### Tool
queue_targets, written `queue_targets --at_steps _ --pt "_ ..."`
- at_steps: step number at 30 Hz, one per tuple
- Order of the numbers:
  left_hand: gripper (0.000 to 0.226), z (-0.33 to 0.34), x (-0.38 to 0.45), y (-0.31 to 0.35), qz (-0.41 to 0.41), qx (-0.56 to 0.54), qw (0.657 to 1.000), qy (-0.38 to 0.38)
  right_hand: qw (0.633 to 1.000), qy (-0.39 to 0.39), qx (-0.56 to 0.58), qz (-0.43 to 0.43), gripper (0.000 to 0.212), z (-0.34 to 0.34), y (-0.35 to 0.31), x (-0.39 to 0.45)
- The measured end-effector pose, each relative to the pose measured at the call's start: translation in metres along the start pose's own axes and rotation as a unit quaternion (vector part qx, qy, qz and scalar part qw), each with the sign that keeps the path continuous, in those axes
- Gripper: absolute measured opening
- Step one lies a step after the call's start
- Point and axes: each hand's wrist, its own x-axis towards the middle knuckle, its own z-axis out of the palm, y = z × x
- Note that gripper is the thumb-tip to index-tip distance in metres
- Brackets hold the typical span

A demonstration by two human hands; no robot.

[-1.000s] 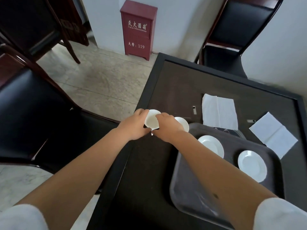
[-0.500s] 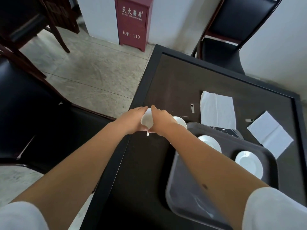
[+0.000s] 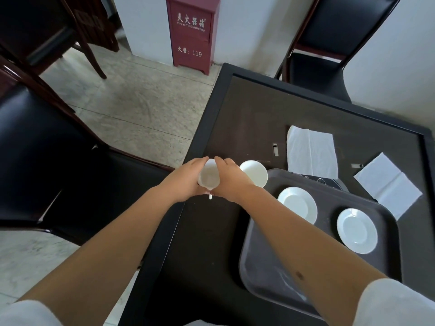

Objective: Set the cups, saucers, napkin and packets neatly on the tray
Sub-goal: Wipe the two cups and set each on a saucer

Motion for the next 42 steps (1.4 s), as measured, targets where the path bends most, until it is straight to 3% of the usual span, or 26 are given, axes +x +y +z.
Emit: queue_targets --at_steps 3,10,15,20,25,34,42 --pt "0.103 0.002 -0.028 0.003 0.002 -0.001 1.000 0.001 0.999 0.015 0.039 -0.016 0.106 0.007 0.001 -0.028" --pt "0.102 0.019 -0.091 0.032 0.022 -0.037 0.999 0.019 0.975 0.097 0.188 -0.068 0.077 0.017 0.015 -0.118" --pt "0.105 0.044 -0.127 0.061 0.006 -0.066 0.997 0.031 0.965 0.096 0.239 -0.057 0.099 0.023 0.034 -0.172" --pt "0.108 0.067 -0.156 0.099 0.010 -0.088 0.996 0.033 0.951 0.103 0.285 -0.061 0.090 0.022 0.058 -0.221" --pt "0.097 0.093 -0.174 0.144 0.037 -0.111 0.992 0.036 0.944 0.122 0.303 -0.046 0.076 0.015 0.087 -0.273" --pt "0.081 0.158 -0.170 0.234 0.067 -0.113 0.991 -0.019 0.936 0.174 0.305 -0.010 0.076 0.009 0.171 -0.352" --pt "0.094 0.218 -0.141 0.308 0.098 -0.086 0.991 -0.043 0.925 0.201 0.320 0.032 0.085 -0.001 0.258 -0.400"
